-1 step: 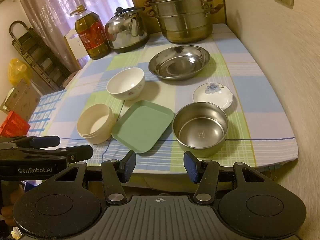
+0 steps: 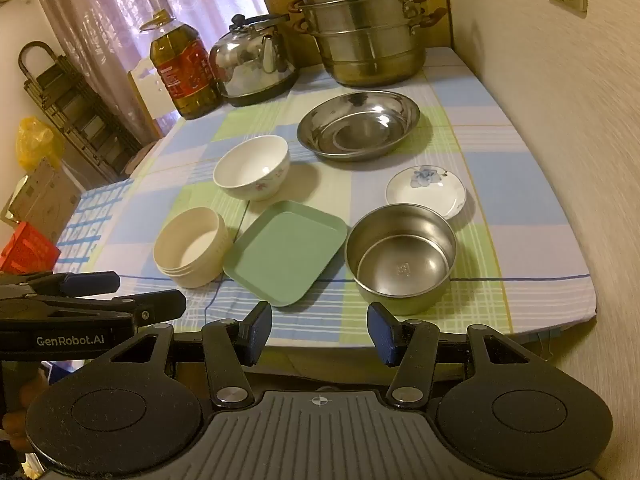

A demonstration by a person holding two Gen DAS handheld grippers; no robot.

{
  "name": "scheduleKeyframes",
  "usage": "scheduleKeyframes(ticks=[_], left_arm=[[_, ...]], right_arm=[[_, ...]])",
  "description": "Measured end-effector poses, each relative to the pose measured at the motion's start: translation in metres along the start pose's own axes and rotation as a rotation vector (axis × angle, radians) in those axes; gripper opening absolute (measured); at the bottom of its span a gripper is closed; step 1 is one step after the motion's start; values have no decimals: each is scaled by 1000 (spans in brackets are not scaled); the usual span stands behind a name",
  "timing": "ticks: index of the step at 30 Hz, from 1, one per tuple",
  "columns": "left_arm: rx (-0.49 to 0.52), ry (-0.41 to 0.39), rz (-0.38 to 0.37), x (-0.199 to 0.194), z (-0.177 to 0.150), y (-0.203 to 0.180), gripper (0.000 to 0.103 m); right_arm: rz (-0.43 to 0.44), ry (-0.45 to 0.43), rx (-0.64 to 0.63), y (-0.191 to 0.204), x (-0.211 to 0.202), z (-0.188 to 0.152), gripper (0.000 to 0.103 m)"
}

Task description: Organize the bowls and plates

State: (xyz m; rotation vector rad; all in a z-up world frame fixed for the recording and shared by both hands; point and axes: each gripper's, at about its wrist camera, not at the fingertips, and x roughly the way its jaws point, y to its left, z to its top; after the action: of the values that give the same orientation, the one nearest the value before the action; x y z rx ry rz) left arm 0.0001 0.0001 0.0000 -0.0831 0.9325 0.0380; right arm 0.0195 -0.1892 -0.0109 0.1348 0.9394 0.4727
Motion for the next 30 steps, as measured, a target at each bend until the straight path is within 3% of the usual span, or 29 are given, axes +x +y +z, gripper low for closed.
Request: scheduleKeyframes(ticks=[30], left_arm=[[-2,7,-1,0,0,0,90]], right_arm=[[2,6,2,3,1,0,53]])
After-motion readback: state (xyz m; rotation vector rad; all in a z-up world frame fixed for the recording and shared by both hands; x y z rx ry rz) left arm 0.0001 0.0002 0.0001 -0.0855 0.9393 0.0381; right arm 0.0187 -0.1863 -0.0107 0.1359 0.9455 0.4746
